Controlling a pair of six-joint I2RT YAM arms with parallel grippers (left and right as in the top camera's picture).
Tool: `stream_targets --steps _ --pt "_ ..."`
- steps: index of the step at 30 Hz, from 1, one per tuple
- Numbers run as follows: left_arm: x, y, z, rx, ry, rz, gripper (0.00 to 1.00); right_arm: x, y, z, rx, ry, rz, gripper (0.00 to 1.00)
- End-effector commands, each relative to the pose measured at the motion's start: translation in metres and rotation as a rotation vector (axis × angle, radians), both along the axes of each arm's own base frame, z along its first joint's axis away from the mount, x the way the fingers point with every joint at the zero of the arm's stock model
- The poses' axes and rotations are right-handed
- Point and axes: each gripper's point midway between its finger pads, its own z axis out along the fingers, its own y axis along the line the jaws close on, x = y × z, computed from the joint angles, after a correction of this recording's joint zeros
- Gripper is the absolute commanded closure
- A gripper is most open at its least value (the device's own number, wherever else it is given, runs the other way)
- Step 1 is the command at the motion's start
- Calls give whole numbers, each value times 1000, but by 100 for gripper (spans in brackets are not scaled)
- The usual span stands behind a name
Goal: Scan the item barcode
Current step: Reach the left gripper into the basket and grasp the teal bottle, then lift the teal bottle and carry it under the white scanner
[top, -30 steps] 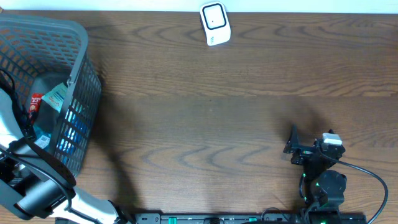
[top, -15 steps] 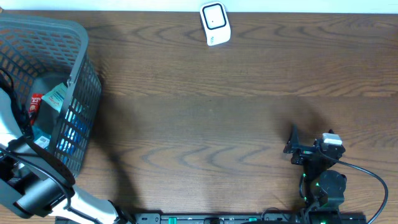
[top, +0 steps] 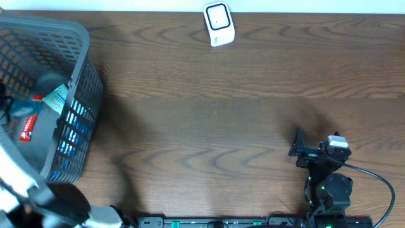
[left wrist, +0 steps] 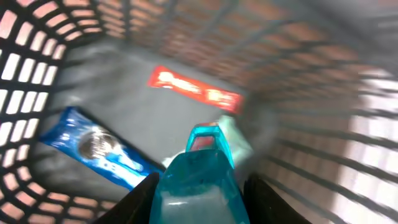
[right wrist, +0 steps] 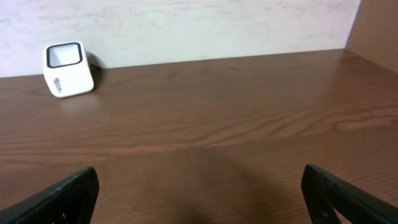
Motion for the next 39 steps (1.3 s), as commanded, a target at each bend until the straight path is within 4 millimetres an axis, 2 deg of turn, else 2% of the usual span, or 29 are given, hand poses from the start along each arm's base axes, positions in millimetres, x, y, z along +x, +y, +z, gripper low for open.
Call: stream_targets --steps 1,5,10,14,20,23,26,36,39 --pt "2 -28 73 57 -240 -93 71 0 1 -1 -13 4 7 1" --pt "5 -64 121 62 -443 -207 71 0 1 -1 -13 4 7 1" --pt "10 -115 161 50 -611 -381 71 0 1 -1 -13 4 7 1" --pt "20 -161 172 3 -661 -533 71 0 1 -1 -13 4 7 1" --pt "39 -230 166 -85 -648 -751 71 0 1 -1 -13 4 7 1" --pt "48 -261 158 -128 -620 -846 71 0 1 -1 -13 4 7 1" --pt "56 -283 138 -146 -537 -894 71 0 1 -1 -13 4 7 1" --pt "71 -335 33 -152 -88 -877 71 0 1 -1 -13 4 7 1" --pt "81 -359 -1 -175 11 -866 71 0 1 -1 -13 4 7 1"
